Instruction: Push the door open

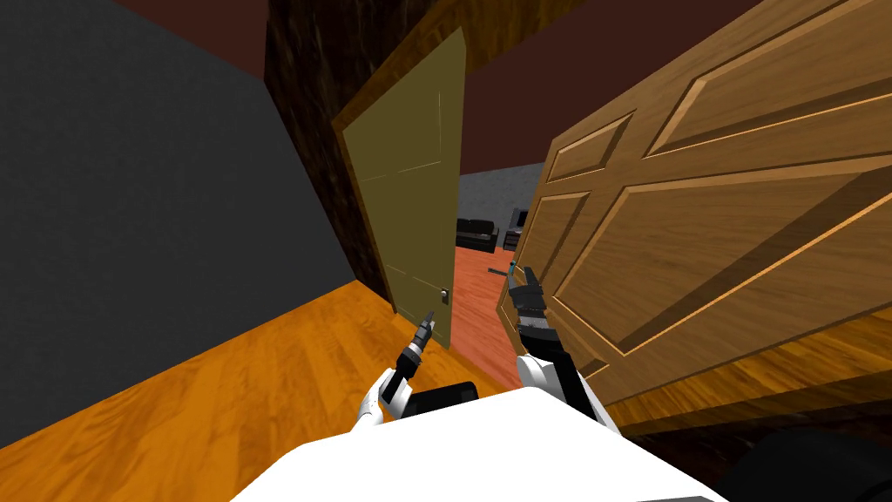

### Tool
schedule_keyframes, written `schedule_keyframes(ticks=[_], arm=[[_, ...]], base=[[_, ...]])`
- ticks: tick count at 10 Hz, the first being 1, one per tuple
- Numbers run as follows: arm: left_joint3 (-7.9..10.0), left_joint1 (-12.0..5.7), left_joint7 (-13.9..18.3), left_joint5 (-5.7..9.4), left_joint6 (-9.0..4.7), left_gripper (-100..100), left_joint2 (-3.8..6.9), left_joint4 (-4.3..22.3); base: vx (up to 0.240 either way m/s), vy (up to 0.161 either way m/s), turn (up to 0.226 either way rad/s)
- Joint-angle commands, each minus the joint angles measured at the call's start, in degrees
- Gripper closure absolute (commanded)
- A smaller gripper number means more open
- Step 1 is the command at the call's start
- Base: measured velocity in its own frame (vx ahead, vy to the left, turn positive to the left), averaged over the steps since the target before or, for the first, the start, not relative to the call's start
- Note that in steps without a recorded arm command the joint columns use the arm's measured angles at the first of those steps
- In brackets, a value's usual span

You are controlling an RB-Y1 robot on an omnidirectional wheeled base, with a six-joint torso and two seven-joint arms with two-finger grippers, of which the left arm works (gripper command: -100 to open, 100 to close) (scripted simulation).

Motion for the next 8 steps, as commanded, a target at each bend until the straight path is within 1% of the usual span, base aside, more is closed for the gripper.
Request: schedule_keyframes(ticks=[1, 2, 4, 6, 7, 8], arm=[[-0.32, -0.97, 0.08, -0.17, -0.69, -100, -0.41, 2.31], [-0.52, -1.32, 0.16, -0.27, -0.93, -100, -0.53, 3.19], [-1.15, -2.42, 0.42, -0.57, -1.66, -100, -0.99, 5.93], [-1.49, -3.03, 0.57, -0.74, -2.07, -100, -1.28, 7.46], [-1.59, -3.21, 0.61, -0.79, -2.19, -100, -1.37, 7.91], [-1.52, -3.06, 0.66, -0.75, -1.94, -100, -1.23, 7.40]], base=[[0.108, 0.049, -0.022], [0.073, 0.052, -0.022], [0.107, 0.041, -0.032], [0.088, 0.042, -0.016], [0.079, 0.043, -0.013], [0.033, 0.019, -0.003]])
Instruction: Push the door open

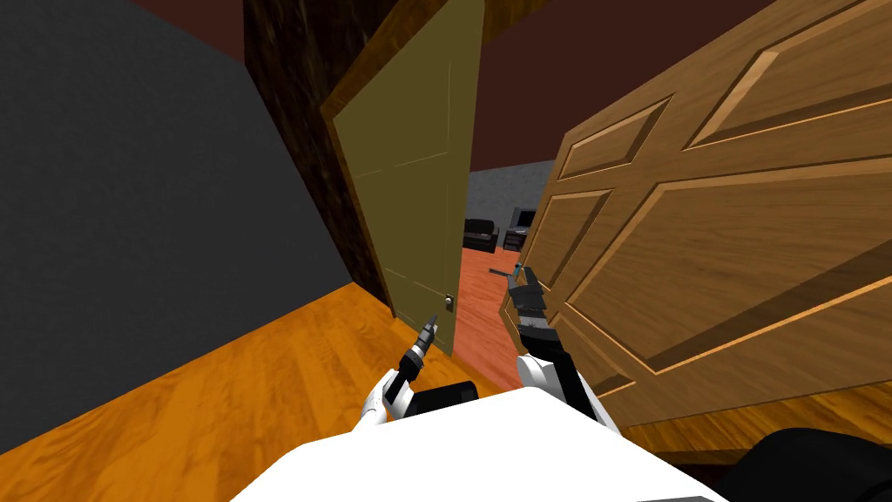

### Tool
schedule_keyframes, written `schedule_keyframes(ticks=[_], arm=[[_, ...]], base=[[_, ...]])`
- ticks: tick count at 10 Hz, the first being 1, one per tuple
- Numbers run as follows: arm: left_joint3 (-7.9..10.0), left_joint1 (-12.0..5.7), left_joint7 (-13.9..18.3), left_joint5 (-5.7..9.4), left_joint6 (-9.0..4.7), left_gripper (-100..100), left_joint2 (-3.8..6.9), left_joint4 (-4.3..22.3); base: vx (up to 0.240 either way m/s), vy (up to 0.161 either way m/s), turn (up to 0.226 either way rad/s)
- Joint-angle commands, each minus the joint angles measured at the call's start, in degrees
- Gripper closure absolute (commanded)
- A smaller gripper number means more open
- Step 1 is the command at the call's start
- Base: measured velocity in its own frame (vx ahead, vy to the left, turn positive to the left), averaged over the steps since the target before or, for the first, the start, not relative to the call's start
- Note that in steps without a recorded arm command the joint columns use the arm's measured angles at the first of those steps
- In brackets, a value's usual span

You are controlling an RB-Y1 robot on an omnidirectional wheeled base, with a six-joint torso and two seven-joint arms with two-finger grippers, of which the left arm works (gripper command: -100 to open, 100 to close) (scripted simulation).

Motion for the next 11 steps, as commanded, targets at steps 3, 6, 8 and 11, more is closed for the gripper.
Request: schedule_keyframes(ticks=[3, 6, 8, 11], arm=[[0.47, -0.14, -0.45, 0.21, 0.10, -100, 0.96, 0.39], [0.89, -0.26, -0.84, 0.40, 0.19, -100, 0.45, 0.73], [1.16, -0.34, -1.09, 0.51, 0.25, -100, -0.53, 0.94], [1.12, -0.49, -1.03, 0.50, 0.13, 100, -0.32, 1.15]], base=[[0.131, -0.088, -0.032], [0.167, -0.124, -0.028], [0.155, -0.089, -0.028], [0.009, -0.005, -0.001]])
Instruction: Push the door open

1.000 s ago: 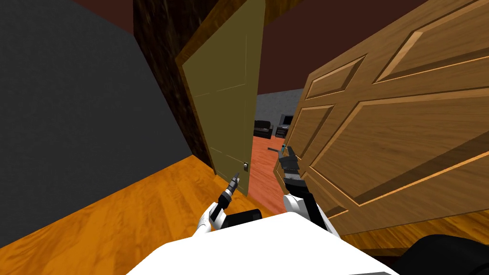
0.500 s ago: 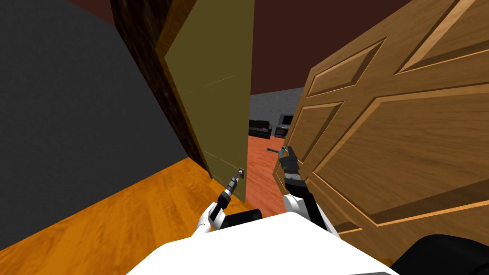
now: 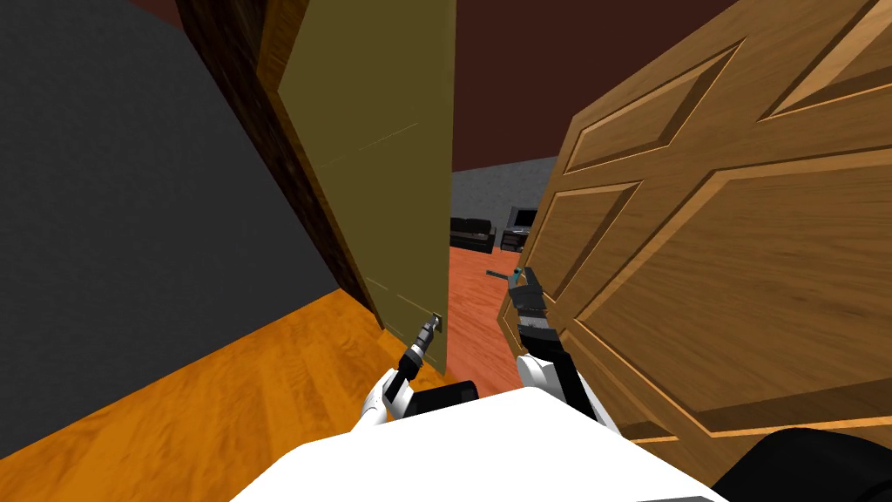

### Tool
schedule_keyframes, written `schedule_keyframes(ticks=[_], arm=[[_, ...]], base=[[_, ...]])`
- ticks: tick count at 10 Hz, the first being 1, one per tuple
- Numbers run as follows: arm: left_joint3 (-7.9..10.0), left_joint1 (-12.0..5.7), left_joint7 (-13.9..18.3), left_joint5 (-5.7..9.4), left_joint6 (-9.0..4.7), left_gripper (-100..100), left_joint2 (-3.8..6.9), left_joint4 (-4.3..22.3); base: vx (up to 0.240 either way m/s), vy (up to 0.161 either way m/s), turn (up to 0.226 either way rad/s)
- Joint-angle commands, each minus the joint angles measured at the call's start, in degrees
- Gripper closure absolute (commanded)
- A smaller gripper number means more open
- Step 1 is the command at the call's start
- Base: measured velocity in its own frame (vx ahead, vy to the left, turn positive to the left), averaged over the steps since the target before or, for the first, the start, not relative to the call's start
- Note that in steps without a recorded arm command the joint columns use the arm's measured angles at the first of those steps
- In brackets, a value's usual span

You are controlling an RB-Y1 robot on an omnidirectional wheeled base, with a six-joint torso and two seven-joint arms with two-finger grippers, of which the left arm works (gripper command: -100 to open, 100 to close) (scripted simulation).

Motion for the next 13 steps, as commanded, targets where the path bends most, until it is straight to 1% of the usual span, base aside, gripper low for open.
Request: schedule_keyframes(ticks=[1, 4, 5, 8, 9, 10, 11, 12, 13], arm=[[-0.02, 0.08, 0.02, -0.01, 0.02, 100, 0.02, 0.04], [-0.02, 0.08, 0.02, -0.01, 0.02, 100, 0.02, 0.04], [0.71, -0.02, -0.47, 0.31, 0.12, 100, 0.33, 0.10], [1.81, -0.02, -1.19, 0.79, 0.16, 100, 0.73, 0.22], [2.56, -0.02, -1.68, 1.11, 0.18, 100, 0.91, 0.30], [2.93, -0.02, -1.92, 1.27, 0.19, 100, 1.01, 0.34], [3.79, -0.02, -2.49, 1.65, 0.22, 100, 1.13, 0.43], [3.79, -0.02, -2.49, 1.65, 0.22, 100, 1.13, 0.96], [3.79, -0.02, -2.49, 1.65, 0.22, 100, 1.13, 0.43]], base=[[-0.015, 0.010, -0.010], [0.000, 0.000, 0.000], [0.093, -0.062, 0.019], [0.127, -0.108, 0.023], [0.128, -0.135, 0.040], [0.140, -0.142, 0.033], [0.165, -0.137, 0.029], [0.122, -0.104, 0.033], [0.053, -0.039, 0.022]])
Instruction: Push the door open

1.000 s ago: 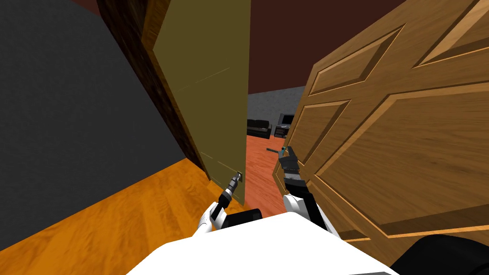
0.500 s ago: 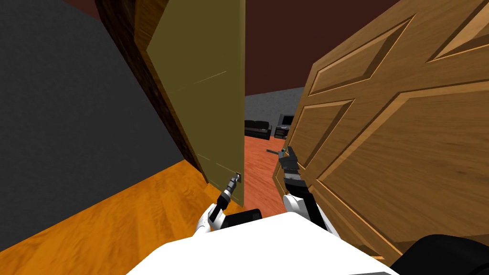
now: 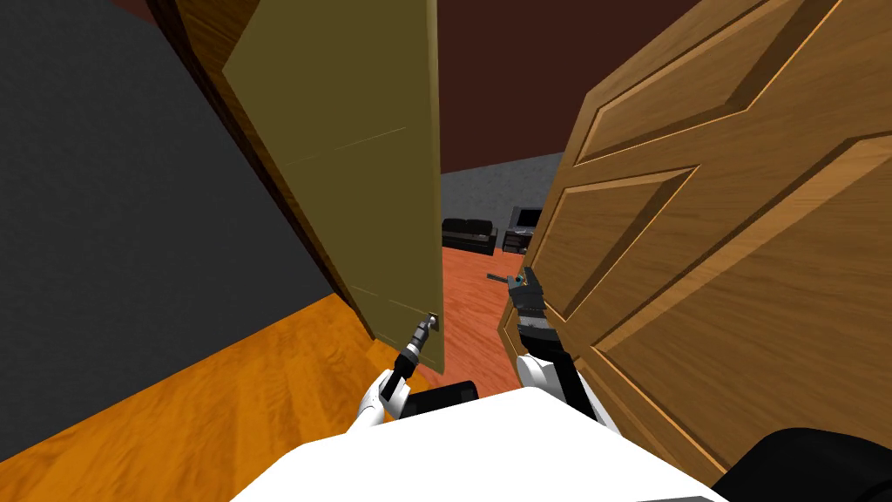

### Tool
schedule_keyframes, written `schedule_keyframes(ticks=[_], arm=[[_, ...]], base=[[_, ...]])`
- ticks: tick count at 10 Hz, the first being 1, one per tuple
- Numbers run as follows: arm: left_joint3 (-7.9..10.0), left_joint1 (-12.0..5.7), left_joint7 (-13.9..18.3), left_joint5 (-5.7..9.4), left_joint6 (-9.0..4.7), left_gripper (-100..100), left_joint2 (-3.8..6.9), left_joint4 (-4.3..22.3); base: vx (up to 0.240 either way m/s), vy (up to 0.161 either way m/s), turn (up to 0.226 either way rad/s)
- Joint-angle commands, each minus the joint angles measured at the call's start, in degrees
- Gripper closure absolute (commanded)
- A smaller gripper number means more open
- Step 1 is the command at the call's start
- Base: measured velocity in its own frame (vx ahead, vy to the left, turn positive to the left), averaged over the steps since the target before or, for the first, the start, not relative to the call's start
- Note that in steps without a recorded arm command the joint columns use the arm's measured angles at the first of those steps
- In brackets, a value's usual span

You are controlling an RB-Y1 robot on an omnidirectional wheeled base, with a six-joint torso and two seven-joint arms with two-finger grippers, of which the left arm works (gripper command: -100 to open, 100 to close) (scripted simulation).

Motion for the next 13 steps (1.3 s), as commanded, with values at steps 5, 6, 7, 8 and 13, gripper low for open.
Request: schedule_keyframes(ticks=[5, 6, 7, 8, 13], arm=[[0.79, 0.65, 0.23, 0.51, 0.96, -100, 1.47, -1.62], [0.74, 0.73, 0.37, 0.54, 0.98, -100, 1.46, -1.73], [0.68, 0.81, 0.51, 0.58, 1.00, -100, 1.34, -1.84], [0.62, 0.89, 0.64, 0.62, 1.02, -100, 1.08, -1.95], [0.60, 1.65, 0.73, 0.67, 1.46, -100, 1.26, -3.24]], base=[[-0.048, 0.005, 0.030], [-0.186, 0.025, 0.037], [-0.207, 0.036, 0.037], [-0.197, 0.039, 0.035], [-0.057, -0.008, 0.003]])
